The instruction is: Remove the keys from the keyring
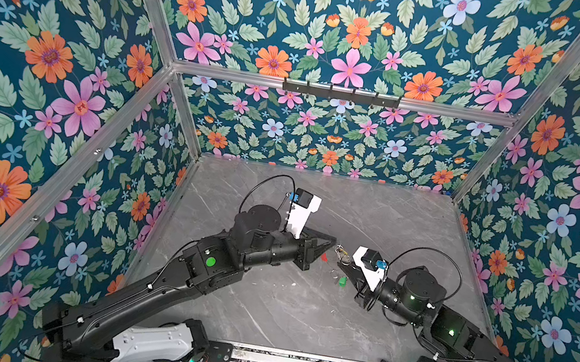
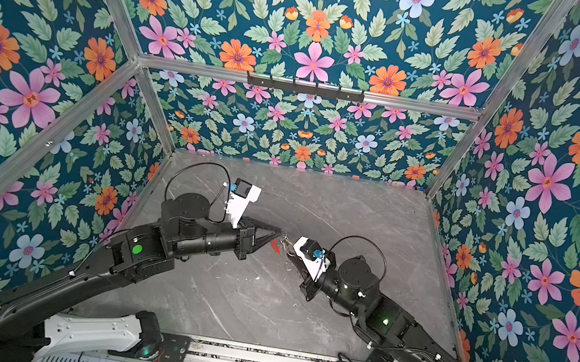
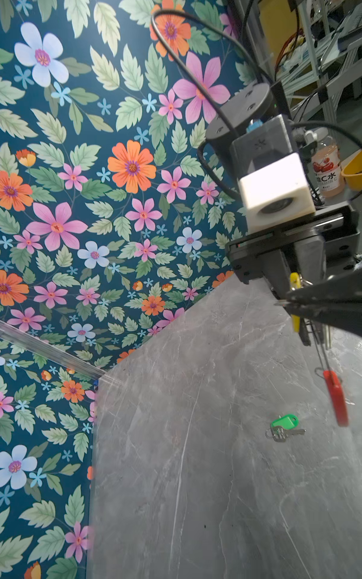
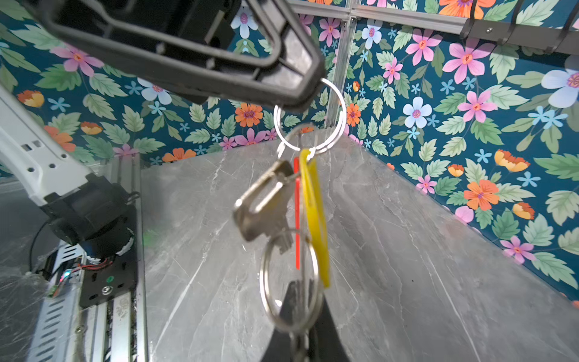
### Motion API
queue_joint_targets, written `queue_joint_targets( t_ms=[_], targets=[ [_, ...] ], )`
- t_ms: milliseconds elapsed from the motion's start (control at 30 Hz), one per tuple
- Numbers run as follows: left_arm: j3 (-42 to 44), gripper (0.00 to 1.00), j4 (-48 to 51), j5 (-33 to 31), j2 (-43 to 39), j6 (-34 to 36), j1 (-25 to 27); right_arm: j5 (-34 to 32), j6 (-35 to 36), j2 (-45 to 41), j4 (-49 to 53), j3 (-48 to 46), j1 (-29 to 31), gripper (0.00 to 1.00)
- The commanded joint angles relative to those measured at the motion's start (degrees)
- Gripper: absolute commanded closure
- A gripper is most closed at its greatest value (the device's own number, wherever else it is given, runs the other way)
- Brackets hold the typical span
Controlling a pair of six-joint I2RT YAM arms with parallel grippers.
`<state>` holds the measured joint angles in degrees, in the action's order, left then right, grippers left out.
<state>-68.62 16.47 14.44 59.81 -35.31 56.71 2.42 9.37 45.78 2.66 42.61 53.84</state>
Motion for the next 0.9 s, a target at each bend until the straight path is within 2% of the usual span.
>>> queue_joint_targets(
  t_ms=[0,300,400,467,600,867],
  targets=[
    [-1.7,1.00,5.6,0.5,0.7,1.6,0.1,-1.9,1.5,0.8,1.0,0.9,0.1,1.00],
    [-4.5,1.00,12.4,1.7,2.5,2.0,0.1,-3.9,3.5,1.9,3.5,3.0,0.0,1.00],
    [-4.0,1.00,12.1,2.5,2.7,2.4,0.1,-2.2,4.9,2.8,4.6,4.1,0.1,1.00],
    [-3.4,1.00,11.3,3.2,2.2,2.8,0.0,-1.3,4.0,2.8,3.5,3.7,0.1,1.00],
    [-2.8,1.00,10.1,6.3,2.8,3.0,0.1,-3.6,4.2,3.3,3.2,4.1,-0.1,1.00],
    [-4.9,1.00,12.4,5.0,4.5,2.0,0.0,-3.1,0.0,3.4,1.7,3.0,-3.9,1.00]
  ],
)
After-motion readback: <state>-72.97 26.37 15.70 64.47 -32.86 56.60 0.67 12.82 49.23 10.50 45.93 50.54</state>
